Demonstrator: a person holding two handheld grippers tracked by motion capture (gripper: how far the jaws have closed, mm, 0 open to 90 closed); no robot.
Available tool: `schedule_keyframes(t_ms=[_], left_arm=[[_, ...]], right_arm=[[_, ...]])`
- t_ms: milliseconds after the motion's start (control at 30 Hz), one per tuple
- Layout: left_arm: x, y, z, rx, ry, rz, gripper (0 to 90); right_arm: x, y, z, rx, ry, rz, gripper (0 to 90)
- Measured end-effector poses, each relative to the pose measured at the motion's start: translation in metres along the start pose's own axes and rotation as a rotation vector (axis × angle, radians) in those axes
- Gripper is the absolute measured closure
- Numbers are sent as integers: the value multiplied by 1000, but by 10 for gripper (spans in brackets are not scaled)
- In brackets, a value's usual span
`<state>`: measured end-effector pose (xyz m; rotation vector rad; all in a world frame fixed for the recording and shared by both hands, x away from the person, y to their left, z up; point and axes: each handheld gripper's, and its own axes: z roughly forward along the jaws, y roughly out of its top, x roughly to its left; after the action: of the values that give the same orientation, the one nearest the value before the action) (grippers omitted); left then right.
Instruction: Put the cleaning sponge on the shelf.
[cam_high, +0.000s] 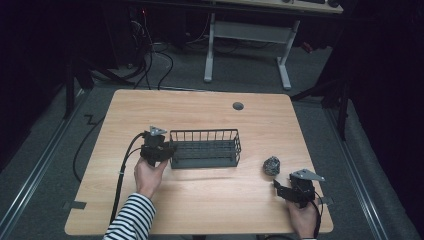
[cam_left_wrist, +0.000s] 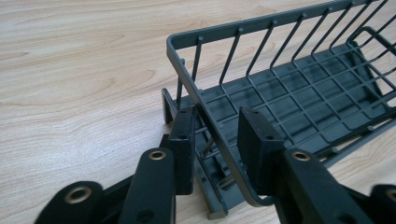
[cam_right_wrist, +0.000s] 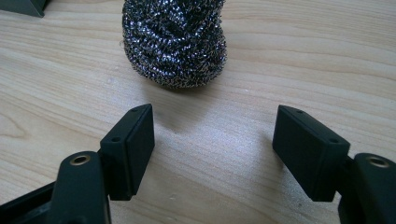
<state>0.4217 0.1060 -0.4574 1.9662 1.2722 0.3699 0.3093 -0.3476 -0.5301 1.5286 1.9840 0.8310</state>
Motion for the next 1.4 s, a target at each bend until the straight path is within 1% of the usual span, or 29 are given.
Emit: schedule_keyframes(t_ms=[67,200,300,400,533,633,700,800,900,1000,1067,1133,1200,1300,1400], left_arm=[[-1,0,0,-1,2,1,645],[0,1,-2,-14,-6,-17,490],[3,2,-7,-34,-16,-31,422],[6,3,-16,-56,-17,-39,401],[11,1,-30,-81,-6,-26,384],[17,-3,-41,-107,-1,-34,380],[22,-8,-50,-123,12,-35,373],[31,-20,-60,-134,40,-36,372],[43,-36,-69,-147,71,-62,372],[53,-51,-74,-150,101,-84,371],[60,-61,-74,-143,110,-89,364],[65,-70,-71,-116,127,-67,349],[70,-79,-68,-94,154,-61,343],[78,-89,-63,-72,168,-82,338],[82,-97,-58,-57,188,-90,336]], right_arm=[[0,0,0,0,-1,-1,299],[0,0,0,0,0,0,299],[0,0,0,0,0,0,299],[0,0,0,0,0,0,299],[0,0,0,0,0,0,299],[0,0,0,0,0,0,299],[0,0,0,0,0,1,300],[0,0,0,0,0,0,300],[0,0,0,1,-1,5,300],[0,0,0,1,0,5,300],[0,0,0,1,-1,5,300],[0,0,0,1,0,4,300],[1,0,0,1,7,-1,301],[1,0,0,1,15,-8,300],[1,0,0,1,15,-8,301]])
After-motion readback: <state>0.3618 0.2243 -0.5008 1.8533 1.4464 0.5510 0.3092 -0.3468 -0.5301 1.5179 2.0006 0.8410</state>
